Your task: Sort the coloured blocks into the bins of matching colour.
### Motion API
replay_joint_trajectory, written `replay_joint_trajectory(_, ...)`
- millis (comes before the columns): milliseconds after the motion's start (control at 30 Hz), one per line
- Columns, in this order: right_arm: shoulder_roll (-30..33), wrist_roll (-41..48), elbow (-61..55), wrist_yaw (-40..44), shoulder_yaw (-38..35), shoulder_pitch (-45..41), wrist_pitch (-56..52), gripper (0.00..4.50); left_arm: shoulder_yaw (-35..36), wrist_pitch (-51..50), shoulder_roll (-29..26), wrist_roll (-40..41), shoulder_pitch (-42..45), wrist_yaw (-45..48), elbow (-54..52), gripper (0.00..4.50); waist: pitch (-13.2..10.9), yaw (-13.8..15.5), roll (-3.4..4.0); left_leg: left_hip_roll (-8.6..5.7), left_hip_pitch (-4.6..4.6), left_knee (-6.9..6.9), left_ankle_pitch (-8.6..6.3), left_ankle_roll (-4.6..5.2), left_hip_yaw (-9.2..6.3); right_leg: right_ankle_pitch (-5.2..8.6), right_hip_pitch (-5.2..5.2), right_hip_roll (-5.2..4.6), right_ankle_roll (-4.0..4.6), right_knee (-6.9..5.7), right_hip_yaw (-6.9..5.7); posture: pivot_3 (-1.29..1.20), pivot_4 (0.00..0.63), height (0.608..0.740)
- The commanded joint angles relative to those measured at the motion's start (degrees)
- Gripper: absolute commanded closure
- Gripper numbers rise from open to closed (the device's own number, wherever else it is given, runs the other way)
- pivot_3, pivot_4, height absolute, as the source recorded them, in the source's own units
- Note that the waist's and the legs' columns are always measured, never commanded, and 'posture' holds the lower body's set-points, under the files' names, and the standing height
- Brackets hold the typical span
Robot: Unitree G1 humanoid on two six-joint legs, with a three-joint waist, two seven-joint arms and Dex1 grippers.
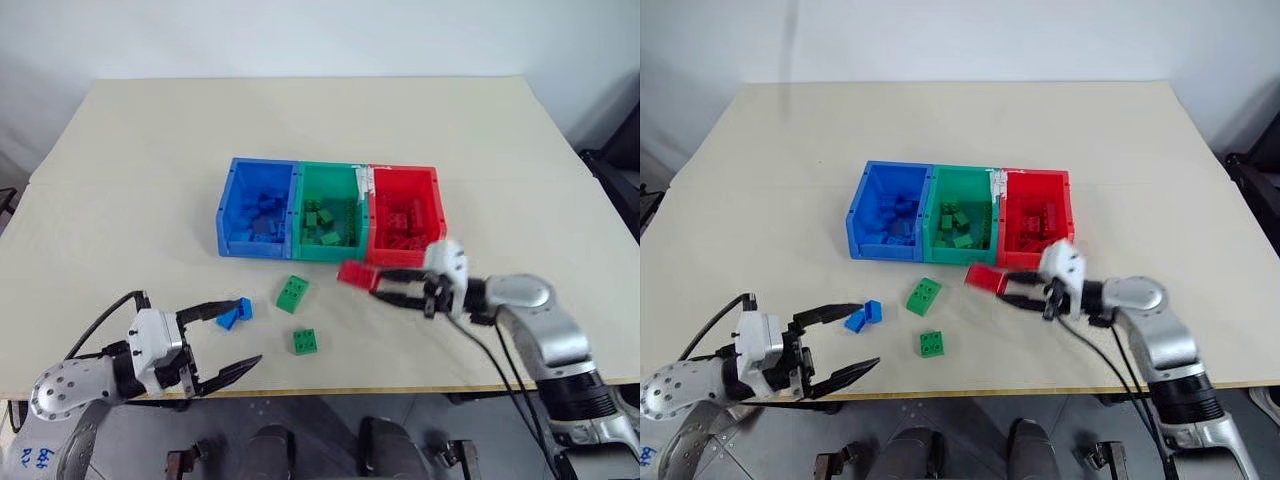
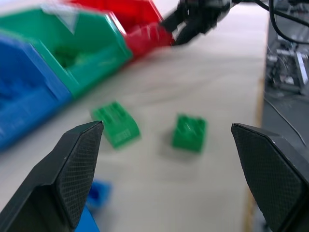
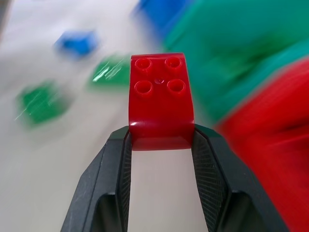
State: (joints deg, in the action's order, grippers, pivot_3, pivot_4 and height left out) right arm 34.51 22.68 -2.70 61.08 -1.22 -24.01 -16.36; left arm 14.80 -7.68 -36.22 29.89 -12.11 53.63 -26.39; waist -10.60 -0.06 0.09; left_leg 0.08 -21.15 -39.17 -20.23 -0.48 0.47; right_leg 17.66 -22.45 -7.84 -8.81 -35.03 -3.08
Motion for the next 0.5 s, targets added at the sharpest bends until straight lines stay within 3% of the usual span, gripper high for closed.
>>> replay_joint_trajectory(33,-0.5,0.3,3.9,-7.4,-5.1,-4.5,-1.7,3.1,-0.5,-1.2,1.5,1.6,3.0,-2.4,0.5,0.0,0.0,-0.2,0.0,0.0,0.0,0.0,0.0,0.0,0.03,0.0,-0.02,0.0,0.0,-0.01,0.02,0.0,0.15,0.74)
replay_joint_trajectory(267,-1.1,-6.8,19.6,-12.3,-2.2,-16.0,1.1,3.1,-1.5,-3.1,1.9,1.1,5.6,-3.2,1.8,0.0,0.0,-0.4,0.0,0.02,-0.02,0.0,0.02,-0.03,0.12,0.0,-0.08,0.03,0.0,-0.03,0.06,0.0,0.15,0.74)
replay_joint_trajectory(300,-1.5,-7.0,20.8,-11.9,-2.1,-16.7,1.9,2.34,-1.5,-3.0,1.9,1.1,5.5,-3.1,1.9,0.0,0.0,-0.4,0.0,0.03,-0.02,0.0,0.02,-0.03,0.11,0.0,-0.09,0.03,0.0,-0.03,0.05,0.0,0.15,0.74)
replay_joint_trajectory(500,-1.2,-5.5,21.2,-9.2,-4.4,-16.1,7.3,0.34,-0.4,-3.4,1.5,2.3,3.6,-2.5,1.4,0.0,0.0,-0.1,0.01,0.01,-0.07,0.0,0.02,-0.02,0.09,0.0,-0.09,0.01,0.0,0.0,0.05,0.0,0.15,0.74)
